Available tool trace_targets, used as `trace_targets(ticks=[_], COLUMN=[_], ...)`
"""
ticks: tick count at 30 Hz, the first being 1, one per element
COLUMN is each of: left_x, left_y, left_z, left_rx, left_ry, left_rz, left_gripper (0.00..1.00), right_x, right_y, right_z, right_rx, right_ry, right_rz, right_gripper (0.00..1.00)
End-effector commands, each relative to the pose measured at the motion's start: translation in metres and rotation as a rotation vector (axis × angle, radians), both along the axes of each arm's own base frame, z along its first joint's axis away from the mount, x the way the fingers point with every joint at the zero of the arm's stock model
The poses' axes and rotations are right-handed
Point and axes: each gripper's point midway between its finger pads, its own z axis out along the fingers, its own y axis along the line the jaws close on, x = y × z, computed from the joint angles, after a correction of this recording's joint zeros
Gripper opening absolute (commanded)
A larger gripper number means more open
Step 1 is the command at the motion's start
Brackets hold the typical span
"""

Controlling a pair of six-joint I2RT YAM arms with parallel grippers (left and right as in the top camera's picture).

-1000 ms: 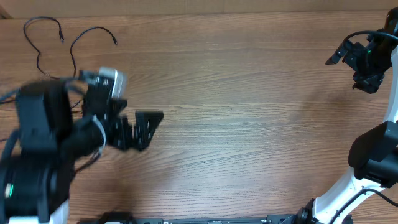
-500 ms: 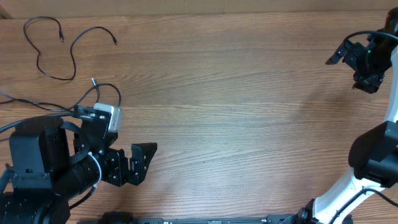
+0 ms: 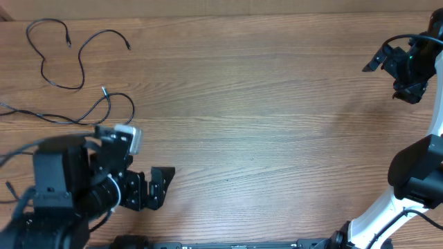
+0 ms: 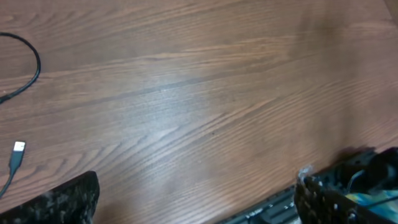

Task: Untangle cables
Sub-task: 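Release the cable and lift the left gripper back toward center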

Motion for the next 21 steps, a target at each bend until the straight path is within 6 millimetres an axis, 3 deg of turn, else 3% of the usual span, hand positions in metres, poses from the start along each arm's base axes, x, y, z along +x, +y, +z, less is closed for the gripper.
trace_targets(ticks=[1, 11, 16, 21], left_x=[-0.007, -0.03, -0.034, -0.032], left_y=[0.001, 0.004, 0.009, 0.011], left_z=[-0.015, -0.039, -0.041, -0.056], left_rx=[0.022, 0.031, 0.044, 0.051], left_ry=[-0.044, -0.172, -0.361, -0.422], left_rz=[-0.023, -0.01, 0.013, 0.026], left_gripper=[1.0, 1.0, 1.0, 1.0], right_x=[0.001, 0.001, 0.001, 0.001], right_y=[-0.001, -0.001, -0.001, -0.001], right_z=[0.015, 0.015, 0.015, 0.015], right_rx=[-0.014, -0.014, -0.014, -0.014], right_ry=[-0.041, -0.041, -0.041, -0.041], right_rz=[-0.006, -0.006, -0.006, -0.006], right_gripper=[1.0, 1.0, 1.0, 1.0])
